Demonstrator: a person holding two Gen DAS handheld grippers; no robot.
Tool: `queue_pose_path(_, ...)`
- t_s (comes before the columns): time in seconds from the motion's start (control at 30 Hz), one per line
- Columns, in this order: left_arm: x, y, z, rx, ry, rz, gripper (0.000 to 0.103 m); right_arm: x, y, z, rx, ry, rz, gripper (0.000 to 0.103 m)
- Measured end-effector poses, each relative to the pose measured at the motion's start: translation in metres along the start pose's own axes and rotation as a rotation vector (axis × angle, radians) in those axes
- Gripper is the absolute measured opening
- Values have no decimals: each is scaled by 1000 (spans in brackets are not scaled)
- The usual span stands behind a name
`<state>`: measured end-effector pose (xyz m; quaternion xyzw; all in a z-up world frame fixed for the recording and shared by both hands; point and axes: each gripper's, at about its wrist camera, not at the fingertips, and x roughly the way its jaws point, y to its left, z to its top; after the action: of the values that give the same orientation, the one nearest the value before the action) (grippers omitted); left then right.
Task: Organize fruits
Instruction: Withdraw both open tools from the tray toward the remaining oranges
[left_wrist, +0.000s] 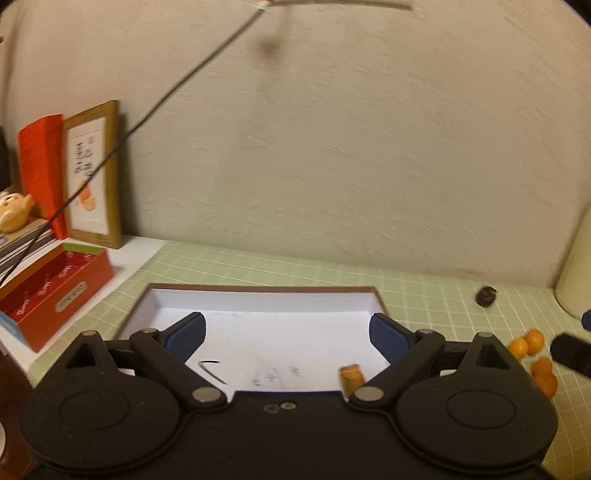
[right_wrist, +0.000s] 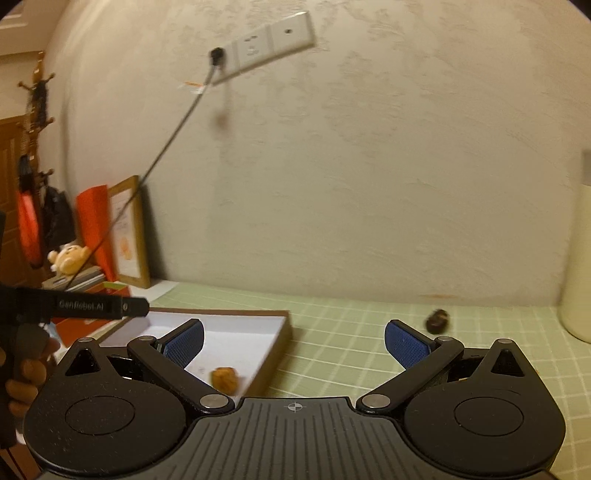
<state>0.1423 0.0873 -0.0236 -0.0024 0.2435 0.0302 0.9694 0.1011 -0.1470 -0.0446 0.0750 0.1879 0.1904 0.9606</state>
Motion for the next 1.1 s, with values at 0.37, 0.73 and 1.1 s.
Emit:
queue_pose_path(0.37, 8, -60, -15, 93, 36, -118, 88, -18, -53, 2, 168, 60, -132, 103)
queue_pose_path(0.73, 18, -117, -32, 181, 76, -209, 86, -31, -96, -6, 227, 162, -303, 103)
queue_pose_path(1.1, 25, -167, -47, 247, 107, -290, 86, -50, -132, -16, 266, 191, -425, 103)
